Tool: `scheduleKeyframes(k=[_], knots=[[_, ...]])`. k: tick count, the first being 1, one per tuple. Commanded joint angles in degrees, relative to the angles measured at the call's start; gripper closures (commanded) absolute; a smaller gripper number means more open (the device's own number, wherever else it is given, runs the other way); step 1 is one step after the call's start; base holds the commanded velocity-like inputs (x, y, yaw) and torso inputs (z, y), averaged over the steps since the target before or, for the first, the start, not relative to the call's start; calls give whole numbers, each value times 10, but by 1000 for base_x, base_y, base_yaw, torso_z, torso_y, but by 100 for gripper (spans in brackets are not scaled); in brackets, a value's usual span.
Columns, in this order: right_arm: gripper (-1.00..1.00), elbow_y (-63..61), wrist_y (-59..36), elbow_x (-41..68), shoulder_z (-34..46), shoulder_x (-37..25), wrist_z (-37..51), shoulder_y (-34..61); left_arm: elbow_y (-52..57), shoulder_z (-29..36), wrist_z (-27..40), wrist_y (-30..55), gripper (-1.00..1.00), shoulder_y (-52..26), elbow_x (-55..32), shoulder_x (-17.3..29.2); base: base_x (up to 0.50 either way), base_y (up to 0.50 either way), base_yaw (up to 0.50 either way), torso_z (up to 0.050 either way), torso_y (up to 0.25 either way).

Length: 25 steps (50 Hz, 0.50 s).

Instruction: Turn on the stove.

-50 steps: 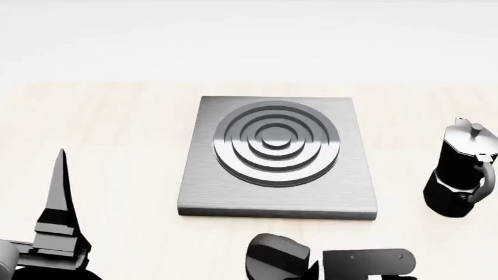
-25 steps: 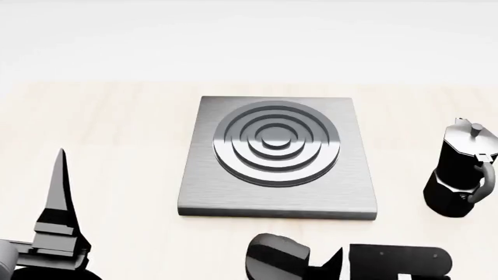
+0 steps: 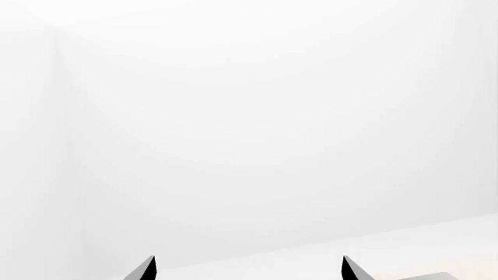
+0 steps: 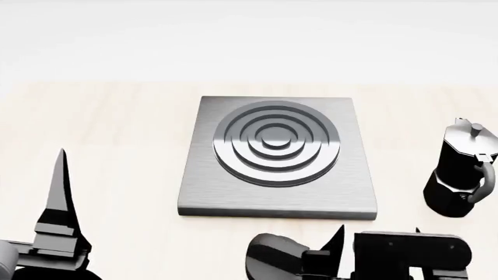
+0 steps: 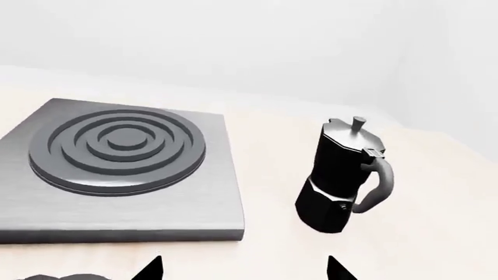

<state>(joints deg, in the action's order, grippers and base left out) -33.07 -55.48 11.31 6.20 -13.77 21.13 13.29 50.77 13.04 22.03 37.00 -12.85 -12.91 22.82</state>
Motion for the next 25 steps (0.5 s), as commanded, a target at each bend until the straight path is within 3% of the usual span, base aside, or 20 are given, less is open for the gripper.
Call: scheduleKeyframes(k=[1, 25], knots=[[-100, -53, -29, 5, 9, -4, 5, 8, 0, 3, 2, 0, -100, -2, -1, 1, 0, 0, 0, 0, 0], [-100, -138, -81, 0, 44, -15, 25, 36, 1, 5, 6, -1, -100, -1, -4, 5, 0, 0, 0, 0, 0]])
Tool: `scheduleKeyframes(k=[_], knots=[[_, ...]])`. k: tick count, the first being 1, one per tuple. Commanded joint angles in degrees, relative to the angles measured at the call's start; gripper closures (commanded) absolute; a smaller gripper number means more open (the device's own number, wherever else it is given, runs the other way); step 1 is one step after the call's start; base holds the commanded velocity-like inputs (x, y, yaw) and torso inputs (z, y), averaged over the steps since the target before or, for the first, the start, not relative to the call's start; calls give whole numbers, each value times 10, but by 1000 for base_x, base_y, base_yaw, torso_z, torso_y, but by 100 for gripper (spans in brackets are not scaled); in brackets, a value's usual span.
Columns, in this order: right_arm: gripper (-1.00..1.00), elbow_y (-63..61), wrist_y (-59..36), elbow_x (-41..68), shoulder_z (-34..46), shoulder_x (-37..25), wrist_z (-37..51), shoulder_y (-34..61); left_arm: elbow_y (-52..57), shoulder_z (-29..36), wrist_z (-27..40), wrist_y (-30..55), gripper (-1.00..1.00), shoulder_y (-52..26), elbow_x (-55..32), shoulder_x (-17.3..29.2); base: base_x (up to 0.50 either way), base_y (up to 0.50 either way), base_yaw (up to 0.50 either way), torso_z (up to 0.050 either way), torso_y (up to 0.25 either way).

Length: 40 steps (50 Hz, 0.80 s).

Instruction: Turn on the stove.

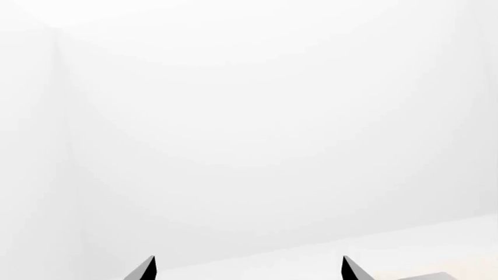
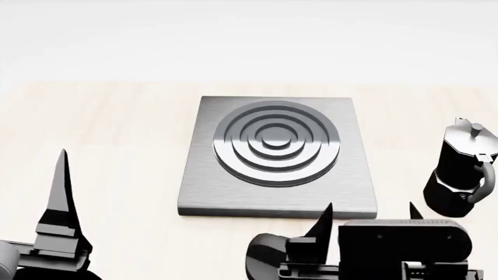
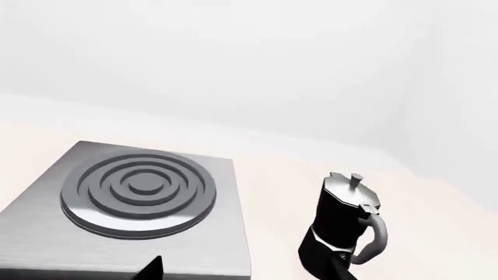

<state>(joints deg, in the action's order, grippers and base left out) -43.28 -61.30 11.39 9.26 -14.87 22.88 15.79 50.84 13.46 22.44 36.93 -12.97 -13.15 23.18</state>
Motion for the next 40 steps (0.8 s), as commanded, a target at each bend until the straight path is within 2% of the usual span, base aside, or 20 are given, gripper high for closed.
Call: scheduleKeyframes(k=[1, 40], knots=[[-100, -37, -23, -1, 14, -4, 8, 11, 1, 2, 2, 1, -100, 0, -1, 2, 0, 0, 0, 0, 0], [-100, -123, -58, -15, 75, -24, 39, 54, 1, 2, 9, -1, -100, -2, -9, 6, 0, 0, 0, 0, 0]])
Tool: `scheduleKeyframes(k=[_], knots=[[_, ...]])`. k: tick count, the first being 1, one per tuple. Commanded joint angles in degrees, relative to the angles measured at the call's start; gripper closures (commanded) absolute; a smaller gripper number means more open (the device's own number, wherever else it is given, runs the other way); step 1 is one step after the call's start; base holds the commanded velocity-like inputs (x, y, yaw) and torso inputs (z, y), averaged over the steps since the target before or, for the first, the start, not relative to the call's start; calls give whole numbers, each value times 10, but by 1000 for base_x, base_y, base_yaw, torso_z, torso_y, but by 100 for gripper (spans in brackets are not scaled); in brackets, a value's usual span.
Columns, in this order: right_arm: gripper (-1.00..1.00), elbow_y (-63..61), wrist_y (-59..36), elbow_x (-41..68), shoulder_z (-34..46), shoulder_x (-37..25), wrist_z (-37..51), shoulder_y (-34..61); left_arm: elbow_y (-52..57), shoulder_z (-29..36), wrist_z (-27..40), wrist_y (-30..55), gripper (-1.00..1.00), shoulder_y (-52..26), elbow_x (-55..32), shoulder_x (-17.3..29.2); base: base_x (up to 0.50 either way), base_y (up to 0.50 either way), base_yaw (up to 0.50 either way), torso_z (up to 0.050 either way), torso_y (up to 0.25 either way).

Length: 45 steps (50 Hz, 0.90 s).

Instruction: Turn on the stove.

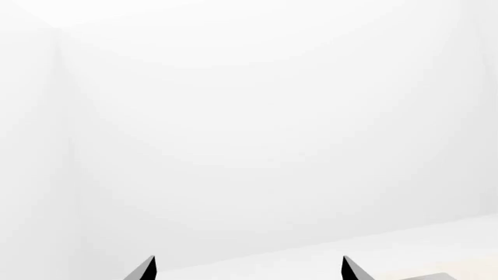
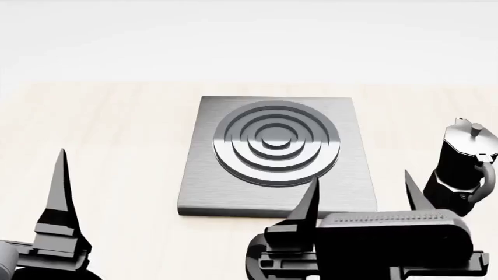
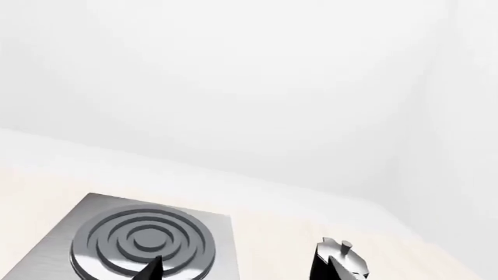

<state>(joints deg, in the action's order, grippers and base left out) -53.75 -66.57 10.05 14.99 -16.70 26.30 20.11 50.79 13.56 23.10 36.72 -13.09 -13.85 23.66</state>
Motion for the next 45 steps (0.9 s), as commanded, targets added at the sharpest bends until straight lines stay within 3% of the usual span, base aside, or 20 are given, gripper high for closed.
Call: scheduleKeyframes(k=[1, 31, 45], knots=[[-100, -18, -9, -5, 23, -9, 8, 12, 2, 1, 2, 2, -100, -1, -2, 1, 0, 0, 0, 0, 0], [-100, -60, -21, 7, 49, -23, 31, 37, 5, 8, 7, 1, -100, -3, -5, 5, 0, 0, 0, 0, 0], [-100, -62, -7, 139, 68, -79, 145, 74, 9, 10, 9, 2, -100, -4, -7, 6, 0, 0, 0, 0, 0]])
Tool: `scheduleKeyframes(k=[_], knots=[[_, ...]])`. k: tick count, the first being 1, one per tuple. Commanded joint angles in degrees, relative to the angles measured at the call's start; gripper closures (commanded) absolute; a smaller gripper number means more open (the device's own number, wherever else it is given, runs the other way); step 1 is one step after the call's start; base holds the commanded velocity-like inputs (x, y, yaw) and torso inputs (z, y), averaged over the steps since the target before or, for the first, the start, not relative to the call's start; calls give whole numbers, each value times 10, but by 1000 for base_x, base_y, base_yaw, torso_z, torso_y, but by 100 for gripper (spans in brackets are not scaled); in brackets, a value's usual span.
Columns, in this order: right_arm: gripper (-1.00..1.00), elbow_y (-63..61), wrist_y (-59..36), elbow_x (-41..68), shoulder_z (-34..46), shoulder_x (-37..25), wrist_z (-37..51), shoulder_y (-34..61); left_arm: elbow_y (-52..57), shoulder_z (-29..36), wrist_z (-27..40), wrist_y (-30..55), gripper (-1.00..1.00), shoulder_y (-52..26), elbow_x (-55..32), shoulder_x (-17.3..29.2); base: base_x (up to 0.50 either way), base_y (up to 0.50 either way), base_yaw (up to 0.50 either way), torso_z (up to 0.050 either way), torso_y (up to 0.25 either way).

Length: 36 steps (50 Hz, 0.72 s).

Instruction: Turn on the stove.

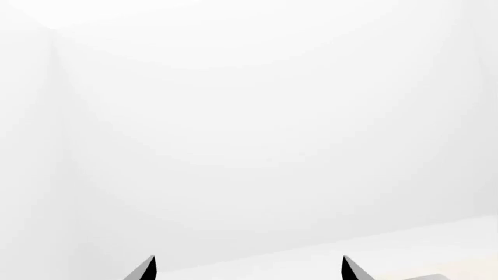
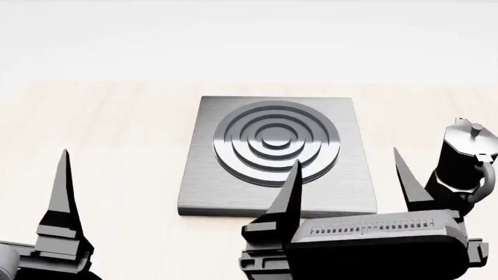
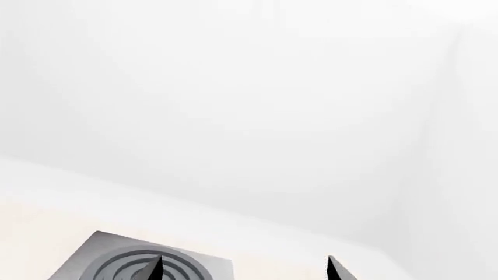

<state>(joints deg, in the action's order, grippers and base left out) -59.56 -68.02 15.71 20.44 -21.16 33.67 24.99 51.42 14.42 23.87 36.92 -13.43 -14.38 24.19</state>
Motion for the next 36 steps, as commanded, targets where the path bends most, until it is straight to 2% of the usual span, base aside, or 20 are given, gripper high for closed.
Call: scheduleKeyframes(k=[1, 12, 36], knots=[[-100, -4, 9, 100, 15, -41, 86, 31, 3, 2, 2, 1, -100, -1, -2, 1, 0, 0, 0, 0, 0], [-100, -2, 28, 192, 36, -83, 173, 63, 3, -1, 4, 1, -100, -1, -6, 2, 0, 0, 0, 0, 0], [-100, 1, 77, 272, 83, -134, 255, 107, 9, -2, 9, 6, -100, -4, -15, 3, 0, 0, 0, 0, 0]])
